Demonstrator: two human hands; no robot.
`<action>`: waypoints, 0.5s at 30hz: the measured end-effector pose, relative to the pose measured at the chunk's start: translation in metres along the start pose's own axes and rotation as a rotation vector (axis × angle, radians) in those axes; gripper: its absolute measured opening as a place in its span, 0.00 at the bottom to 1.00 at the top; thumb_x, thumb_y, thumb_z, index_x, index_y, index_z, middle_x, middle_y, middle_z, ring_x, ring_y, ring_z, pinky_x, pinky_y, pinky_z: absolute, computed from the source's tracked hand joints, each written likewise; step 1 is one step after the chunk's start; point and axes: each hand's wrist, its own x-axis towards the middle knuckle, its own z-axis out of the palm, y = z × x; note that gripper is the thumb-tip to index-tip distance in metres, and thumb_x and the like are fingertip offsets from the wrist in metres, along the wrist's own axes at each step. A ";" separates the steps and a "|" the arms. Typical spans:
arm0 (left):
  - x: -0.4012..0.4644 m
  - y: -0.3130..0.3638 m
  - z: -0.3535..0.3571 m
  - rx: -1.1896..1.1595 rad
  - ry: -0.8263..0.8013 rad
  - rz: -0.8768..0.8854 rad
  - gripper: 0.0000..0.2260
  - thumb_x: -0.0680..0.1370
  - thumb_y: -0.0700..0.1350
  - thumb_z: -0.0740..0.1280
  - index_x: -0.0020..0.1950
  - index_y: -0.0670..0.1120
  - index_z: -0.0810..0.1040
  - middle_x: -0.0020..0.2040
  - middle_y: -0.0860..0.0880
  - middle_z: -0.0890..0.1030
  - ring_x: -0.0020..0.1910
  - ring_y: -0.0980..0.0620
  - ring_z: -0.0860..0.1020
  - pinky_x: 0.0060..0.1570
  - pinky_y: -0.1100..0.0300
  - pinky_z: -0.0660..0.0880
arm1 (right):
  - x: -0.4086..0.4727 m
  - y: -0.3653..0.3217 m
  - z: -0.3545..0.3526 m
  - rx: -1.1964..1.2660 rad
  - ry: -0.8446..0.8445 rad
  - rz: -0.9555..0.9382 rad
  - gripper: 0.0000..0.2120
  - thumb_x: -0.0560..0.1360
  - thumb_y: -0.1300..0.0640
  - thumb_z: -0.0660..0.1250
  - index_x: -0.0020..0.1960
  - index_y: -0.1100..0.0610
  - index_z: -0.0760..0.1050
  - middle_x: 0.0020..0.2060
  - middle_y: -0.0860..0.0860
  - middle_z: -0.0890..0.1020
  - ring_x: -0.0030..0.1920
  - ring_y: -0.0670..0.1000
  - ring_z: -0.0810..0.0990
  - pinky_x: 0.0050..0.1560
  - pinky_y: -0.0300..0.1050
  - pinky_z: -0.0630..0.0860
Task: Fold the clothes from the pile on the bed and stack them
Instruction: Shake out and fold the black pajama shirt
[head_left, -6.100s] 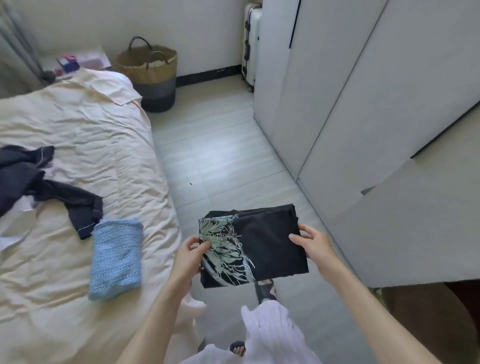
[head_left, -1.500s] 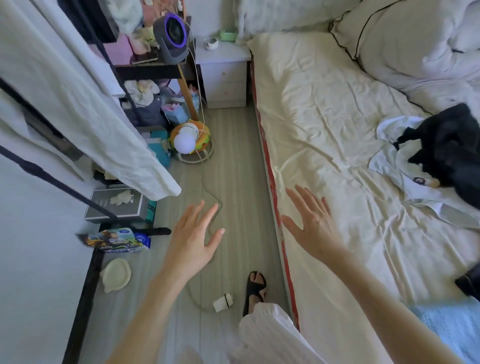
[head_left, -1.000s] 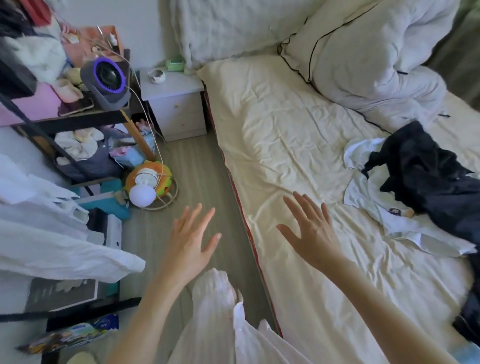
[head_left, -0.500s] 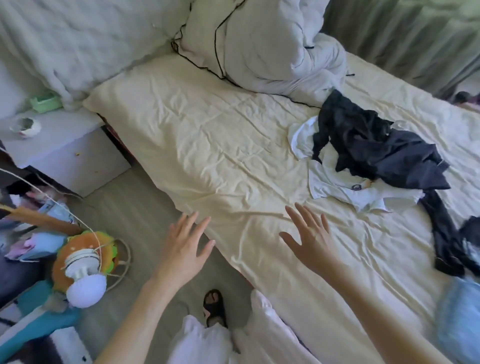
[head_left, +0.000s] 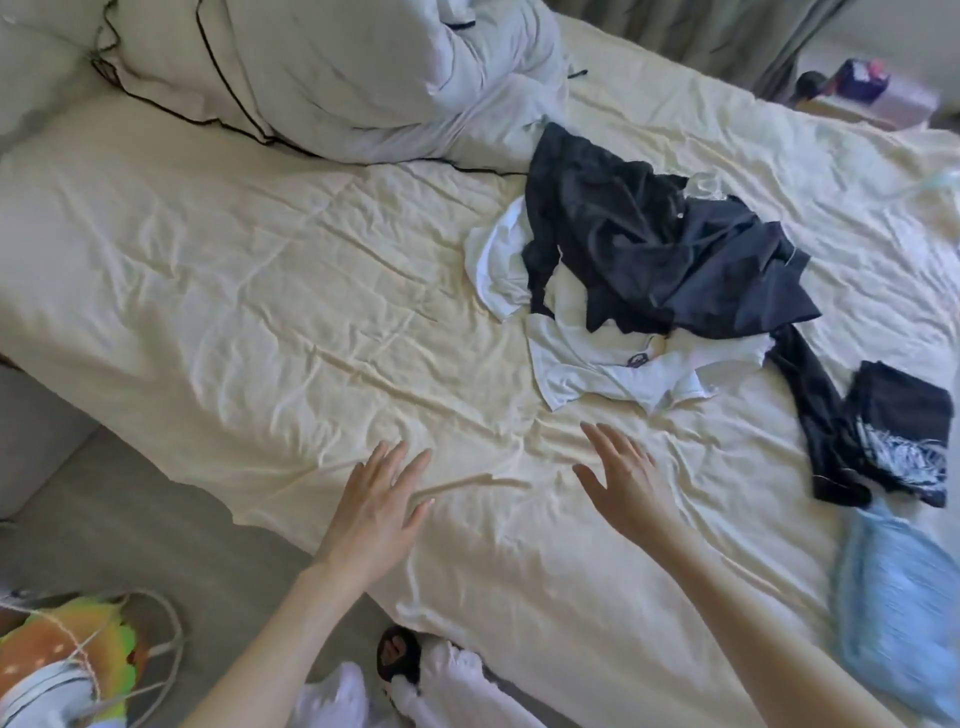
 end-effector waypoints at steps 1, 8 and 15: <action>0.022 0.004 -0.003 0.002 0.005 0.004 0.25 0.82 0.54 0.53 0.77 0.53 0.50 0.78 0.51 0.48 0.76 0.52 0.43 0.73 0.56 0.43 | 0.021 0.008 -0.004 0.000 0.005 0.013 0.25 0.79 0.48 0.60 0.74 0.52 0.61 0.71 0.51 0.67 0.70 0.54 0.67 0.67 0.48 0.62; 0.149 0.032 -0.003 -0.032 -0.048 0.051 0.24 0.81 0.53 0.54 0.77 0.53 0.53 0.78 0.51 0.50 0.76 0.53 0.44 0.73 0.58 0.44 | 0.181 0.077 -0.014 -0.037 0.091 0.098 0.17 0.79 0.56 0.59 0.67 0.59 0.71 0.60 0.56 0.77 0.61 0.58 0.73 0.58 0.52 0.69; 0.267 0.047 -0.001 0.033 0.015 0.226 0.23 0.79 0.46 0.63 0.73 0.43 0.64 0.74 0.41 0.63 0.75 0.42 0.56 0.72 0.48 0.55 | 0.312 0.140 -0.002 -0.342 0.159 0.189 0.15 0.76 0.59 0.64 0.61 0.62 0.70 0.56 0.58 0.75 0.57 0.60 0.70 0.53 0.53 0.65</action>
